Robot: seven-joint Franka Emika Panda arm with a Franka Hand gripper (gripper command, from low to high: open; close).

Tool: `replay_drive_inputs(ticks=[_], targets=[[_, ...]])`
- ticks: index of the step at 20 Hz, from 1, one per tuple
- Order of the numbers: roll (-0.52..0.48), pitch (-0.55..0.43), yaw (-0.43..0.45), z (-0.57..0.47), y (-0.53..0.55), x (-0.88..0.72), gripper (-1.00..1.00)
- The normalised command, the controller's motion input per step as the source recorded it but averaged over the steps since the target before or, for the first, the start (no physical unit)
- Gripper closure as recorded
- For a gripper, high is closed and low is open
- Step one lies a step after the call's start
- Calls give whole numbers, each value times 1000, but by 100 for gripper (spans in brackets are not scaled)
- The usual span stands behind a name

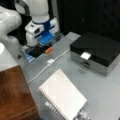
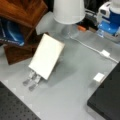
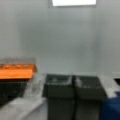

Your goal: Turn off the lamps. Pick up the book. Place the book on the shelf position.

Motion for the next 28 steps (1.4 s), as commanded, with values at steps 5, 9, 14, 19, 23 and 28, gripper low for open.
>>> replay_drive_inputs(ticks=[5, 9, 14, 19, 23, 28], targets=[[25, -7, 78, 90, -185, -10, -100], [19, 35, 76, 112, -137, 41, -100], [6, 84, 63, 166, -87, 96, -100], [-43, 132, 59, 232, -94, 173, -100], [-139, 232, 66, 296, -143, 266, -100], [-160, 316, 53, 361, -148, 407, -100]])
